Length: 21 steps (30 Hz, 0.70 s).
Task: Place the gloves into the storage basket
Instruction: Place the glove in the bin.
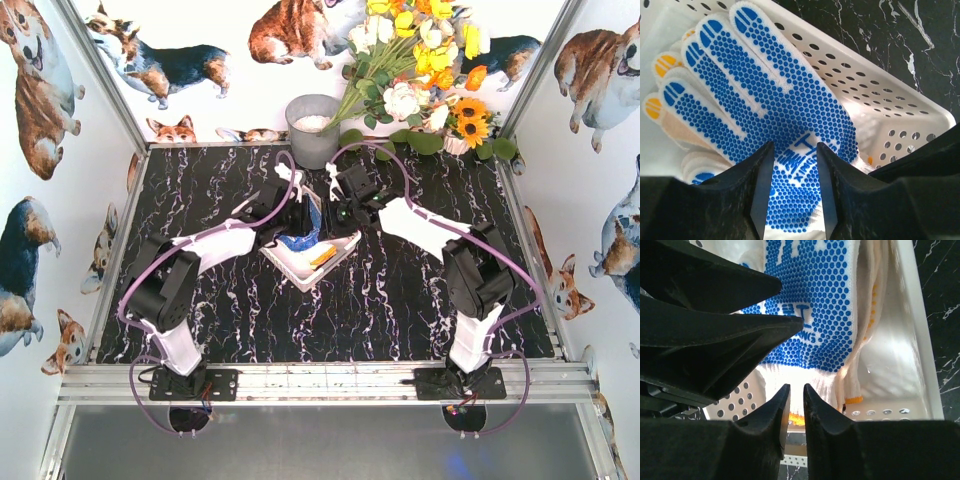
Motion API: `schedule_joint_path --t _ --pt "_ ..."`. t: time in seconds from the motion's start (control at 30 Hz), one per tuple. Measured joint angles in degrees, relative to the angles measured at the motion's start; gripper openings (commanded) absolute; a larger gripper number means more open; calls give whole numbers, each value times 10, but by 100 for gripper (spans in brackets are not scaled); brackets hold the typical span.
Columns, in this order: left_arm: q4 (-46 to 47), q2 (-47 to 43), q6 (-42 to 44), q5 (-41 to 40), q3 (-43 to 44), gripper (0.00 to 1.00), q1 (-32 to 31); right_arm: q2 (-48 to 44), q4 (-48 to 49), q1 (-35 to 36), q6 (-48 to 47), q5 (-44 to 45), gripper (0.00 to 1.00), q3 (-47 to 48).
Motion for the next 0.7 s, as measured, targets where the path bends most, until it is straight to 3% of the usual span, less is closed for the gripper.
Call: schedule_joint_path --t 0.7 --pt "95 71 -16 26 43 23 0 45 46 0 40 -12 11 -27"
